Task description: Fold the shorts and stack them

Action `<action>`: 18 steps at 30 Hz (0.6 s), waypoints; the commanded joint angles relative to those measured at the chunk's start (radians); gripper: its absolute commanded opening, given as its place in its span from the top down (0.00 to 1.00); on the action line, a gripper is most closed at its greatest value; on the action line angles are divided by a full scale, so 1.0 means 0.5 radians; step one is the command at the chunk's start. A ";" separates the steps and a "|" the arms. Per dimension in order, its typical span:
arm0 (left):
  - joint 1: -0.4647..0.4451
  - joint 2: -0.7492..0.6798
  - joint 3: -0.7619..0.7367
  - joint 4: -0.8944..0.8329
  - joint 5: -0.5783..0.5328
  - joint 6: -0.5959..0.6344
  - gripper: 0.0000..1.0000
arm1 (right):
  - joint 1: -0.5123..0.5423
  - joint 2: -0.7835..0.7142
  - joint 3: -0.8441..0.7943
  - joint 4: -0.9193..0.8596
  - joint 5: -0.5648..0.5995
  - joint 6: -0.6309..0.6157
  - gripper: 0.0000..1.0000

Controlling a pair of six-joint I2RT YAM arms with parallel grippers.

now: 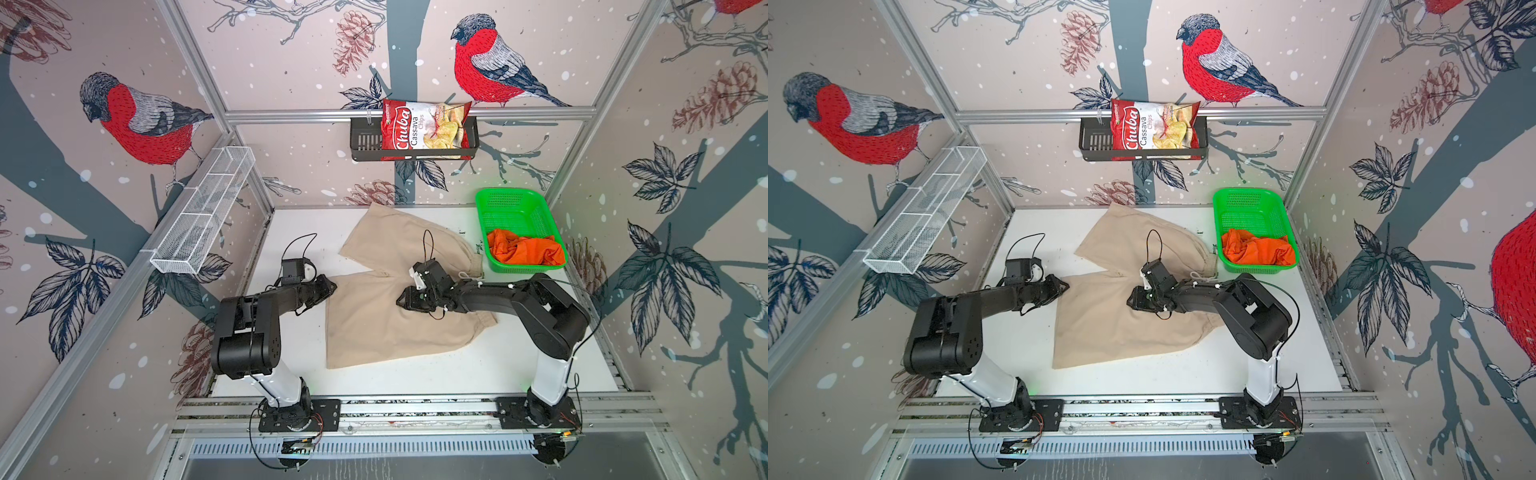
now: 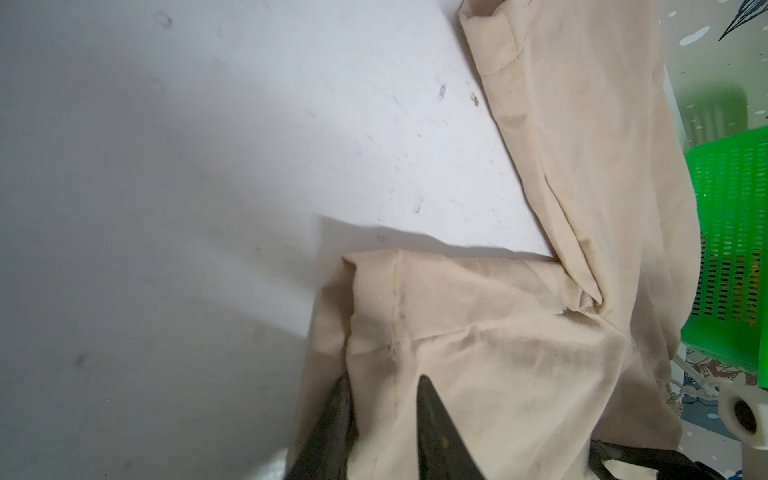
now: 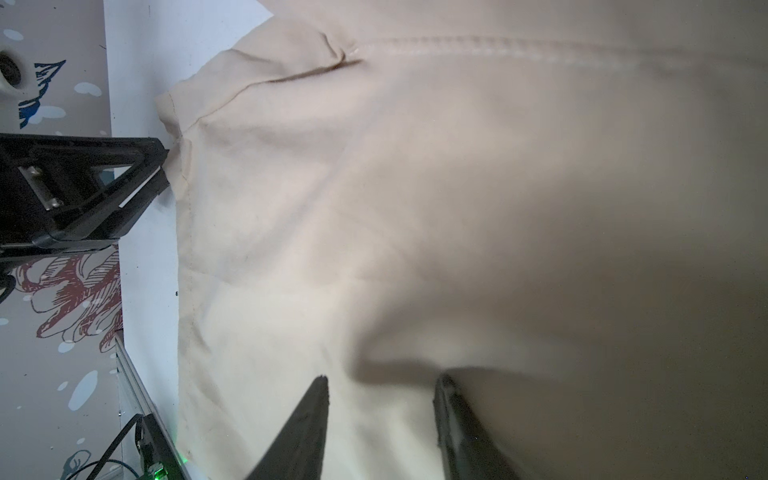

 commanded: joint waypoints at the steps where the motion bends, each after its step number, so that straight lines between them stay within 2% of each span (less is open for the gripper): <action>1: 0.004 0.016 0.012 0.051 0.034 -0.007 0.71 | 0.002 0.005 -0.005 -0.009 -0.019 0.008 0.56; 4: 0.002 0.027 0.022 0.062 0.044 -0.009 0.75 | 0.002 0.007 -0.008 -0.006 -0.021 0.010 0.56; 7: 0.002 0.024 0.033 0.066 0.056 -0.014 0.90 | 0.002 0.009 -0.014 0.006 -0.022 0.012 0.56; 10: 0.002 -0.003 0.046 0.074 0.056 -0.007 0.99 | -0.001 0.002 -0.028 0.017 -0.015 0.012 0.56; 18: 0.002 -0.106 0.045 0.105 0.059 0.006 1.00 | -0.001 -0.051 -0.034 0.070 -0.024 -0.008 0.55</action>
